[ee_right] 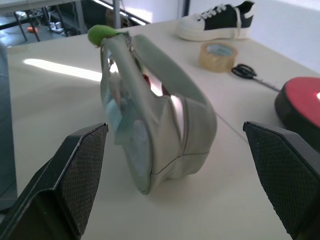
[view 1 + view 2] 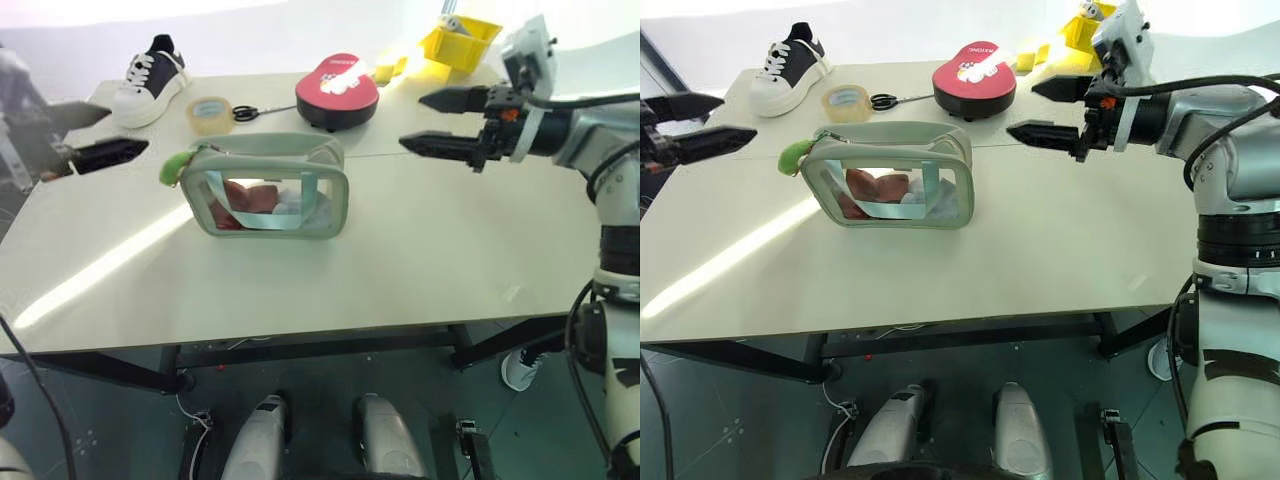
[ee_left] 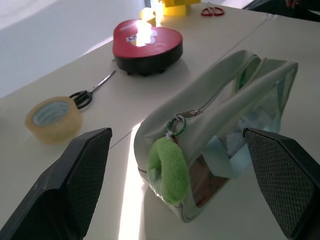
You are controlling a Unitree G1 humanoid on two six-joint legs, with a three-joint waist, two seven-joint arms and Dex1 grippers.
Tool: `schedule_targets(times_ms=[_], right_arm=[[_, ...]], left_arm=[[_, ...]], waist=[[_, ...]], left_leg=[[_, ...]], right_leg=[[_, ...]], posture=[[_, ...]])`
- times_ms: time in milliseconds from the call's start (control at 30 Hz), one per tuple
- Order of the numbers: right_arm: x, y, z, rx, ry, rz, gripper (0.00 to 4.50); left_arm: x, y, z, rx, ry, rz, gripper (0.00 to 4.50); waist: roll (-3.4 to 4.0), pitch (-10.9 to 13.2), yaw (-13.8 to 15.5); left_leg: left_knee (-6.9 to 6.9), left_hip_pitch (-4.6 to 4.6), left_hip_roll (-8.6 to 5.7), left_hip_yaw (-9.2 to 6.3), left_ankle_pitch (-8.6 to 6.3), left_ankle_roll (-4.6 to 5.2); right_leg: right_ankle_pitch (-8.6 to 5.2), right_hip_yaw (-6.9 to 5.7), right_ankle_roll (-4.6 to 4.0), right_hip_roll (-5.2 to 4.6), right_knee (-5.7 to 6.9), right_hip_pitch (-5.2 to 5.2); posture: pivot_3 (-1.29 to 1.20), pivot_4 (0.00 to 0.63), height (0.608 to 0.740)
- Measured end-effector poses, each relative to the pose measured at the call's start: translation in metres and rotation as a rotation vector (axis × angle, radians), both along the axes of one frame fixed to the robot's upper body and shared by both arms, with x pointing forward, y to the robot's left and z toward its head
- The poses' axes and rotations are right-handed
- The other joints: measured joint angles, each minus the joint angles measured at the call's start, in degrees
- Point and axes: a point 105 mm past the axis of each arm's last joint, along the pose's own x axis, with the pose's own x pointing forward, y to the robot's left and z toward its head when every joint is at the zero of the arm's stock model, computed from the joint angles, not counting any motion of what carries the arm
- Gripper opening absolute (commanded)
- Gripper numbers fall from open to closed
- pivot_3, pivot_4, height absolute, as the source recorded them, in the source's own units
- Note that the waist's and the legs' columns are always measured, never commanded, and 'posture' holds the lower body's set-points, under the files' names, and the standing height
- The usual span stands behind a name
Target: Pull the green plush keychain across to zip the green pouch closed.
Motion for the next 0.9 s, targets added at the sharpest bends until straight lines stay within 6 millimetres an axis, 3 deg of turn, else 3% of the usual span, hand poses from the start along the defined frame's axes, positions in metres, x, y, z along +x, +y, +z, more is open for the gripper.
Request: schedule_targets(times_ms=[367, 533, 667, 800, 900], right_arm=[[0.009, 0.019, -0.015, -0.059, -0.056, 0.003, 4.5], [0.012, 0.057, -0.026, -0.099, -0.121, 0.089, 4.5], [0.013, 0.093, -0.035, -0.12, -0.134, 0.183, 4.5], [0.023, 0.106, -0.037, -0.158, -0.17, 0.196, 4.5], [0.032, 0.106, -0.05, -0.185, -0.158, 0.18, 3.56]], left_arm=[[-0.001, -0.013, -0.019, 0.031, 0.062, -0.05, 4.48], [-0.009, -0.037, -0.02, 0.062, 0.052, -0.143, 4.48], [-0.008, -0.044, -0.024, 0.054, 0.074, -0.166, 4.48], [-0.017, -0.051, -0.023, 0.065, 0.091, -0.2, 4.48], [-0.025, -0.057, -0.03, 0.082, 0.115, -0.227, 4.5]], waist=[[-0.01, 0.0, -0.5], [-0.01, 0.0, -0.5], [-0.01, 0.0, -0.6], [-0.03, 0.0, -0.5], [-0.03, 0.0, -0.5]], left_leg=[[-0.01, -0.27, 0.0, 0.02, 0.01, 0.0], [-0.01, -0.27, 0.01, 0.02, 0.01, 0.0], [0.04, -0.26, 0.0, 0.02, 0.02, 0.0], [0.06, -0.26, -0.02, -0.02, 0.02, -0.01], [0.07, -0.25, -0.03, -0.05, 0.03, -0.02]], right_leg=[[0.02, 0.01, 0.02, 0.01, 0.03, -0.32], [0.02, 0.03, 0.01, 0.02, 0.09, -0.36], [0.03, 0.03, 0.01, 0.04, 0.19, -0.37], [0.03, 0.03, 0.01, 0.04, 0.27, -0.36], [0.03, 0.04, 0.01, 0.04, 0.33, -0.38]], posture=[[0.0, 0.15, 0.74], [0.0, 0.15, 0.74], [0.0, 0.15, 0.74], [0.0, 0.15, 0.74], [0.0, 0.15, 0.74]])
